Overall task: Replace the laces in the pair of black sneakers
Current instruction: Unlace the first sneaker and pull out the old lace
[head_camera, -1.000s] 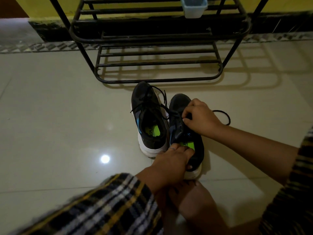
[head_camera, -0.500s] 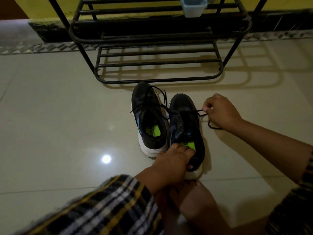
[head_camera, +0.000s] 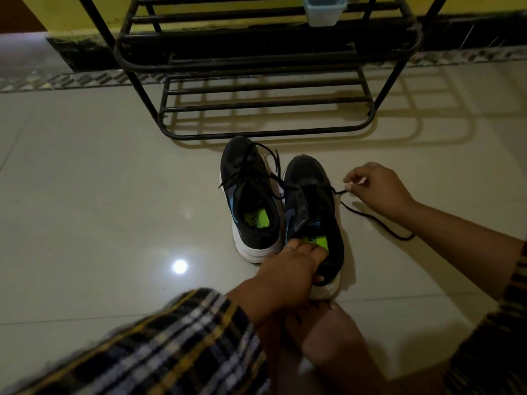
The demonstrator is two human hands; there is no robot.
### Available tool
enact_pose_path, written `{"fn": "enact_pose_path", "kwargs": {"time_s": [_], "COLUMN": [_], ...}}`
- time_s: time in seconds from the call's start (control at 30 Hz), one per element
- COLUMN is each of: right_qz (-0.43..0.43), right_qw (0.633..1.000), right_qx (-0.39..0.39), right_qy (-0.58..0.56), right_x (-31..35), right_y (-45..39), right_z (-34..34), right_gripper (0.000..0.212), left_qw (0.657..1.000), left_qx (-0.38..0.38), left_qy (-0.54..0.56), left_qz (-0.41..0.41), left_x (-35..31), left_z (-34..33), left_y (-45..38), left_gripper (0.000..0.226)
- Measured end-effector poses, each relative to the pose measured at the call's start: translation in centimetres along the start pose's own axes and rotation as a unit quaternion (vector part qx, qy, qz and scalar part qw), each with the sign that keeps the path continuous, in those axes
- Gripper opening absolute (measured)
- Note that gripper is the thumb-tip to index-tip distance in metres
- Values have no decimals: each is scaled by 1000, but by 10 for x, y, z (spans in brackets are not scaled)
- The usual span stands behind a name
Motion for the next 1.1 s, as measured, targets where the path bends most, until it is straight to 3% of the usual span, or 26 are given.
{"fn": "enact_pose_path", "kwargs": {"time_s": [0.1,0.13,0.17,0.23,0.37,0.57,0.77,0.87,0.93,1.0,1.1], "right_qz": [-31,-63,-86,-116,-100,-117,-209,-277,-279,-229,-113], "right_qw": [978,969,969,972,973,951,928,882,839,787,676], "right_qx": [-206,-238,-219,-206,-206,-284,-299,-326,-331,-326,-281], "right_qy": [-22,-37,-68,-20,7,16,-77,-195,-329,-471,-672], "right_x": [-27,-44,-58,-62,-49,-62,-112,-132,-135,-124,-94], "right_y": [-51,-73,-85,-100,-89,-79,-51,-44,-45,-47,-47], "right_z": [108,146,168,174,156,162,185,185,185,190,201], "right_gripper": [11,11,17,18,14,13,7,11,11,12,24], "left_qw": [1000,1000,1000,1000,1000,1000,1000,1000,1000,1000,1000], "left_qx": [-1,1,2,3,-1,-14,-10,-8,-6,-4,-4], "left_qy": [-2,-4,-4,-5,-5,-5,-11,-13,-13,-12,-18], "left_qz": [0,0,1,3,1,6,11,10,11,12,9], "left_x": [0,0,-1,-2,-2,-2,-2,-1,-1,-1,-1], "left_z": [1,1,1,2,2,0,0,-1,0,0,0], "left_y": [1,1,1,1,1,2,1,1,1,0,0], "left_gripper": [37,37,37,37,37,36,38,39,40,40,41]}}
Point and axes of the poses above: each hand's wrist, its own y-axis away from the middle knuckle, its own z-axis out of the back of the hand, x = y × z, the point moved 1 cm from there along -y, towards the middle knuckle, and after that the axes turned 11 degrees about -z, right-handed, at the moved point
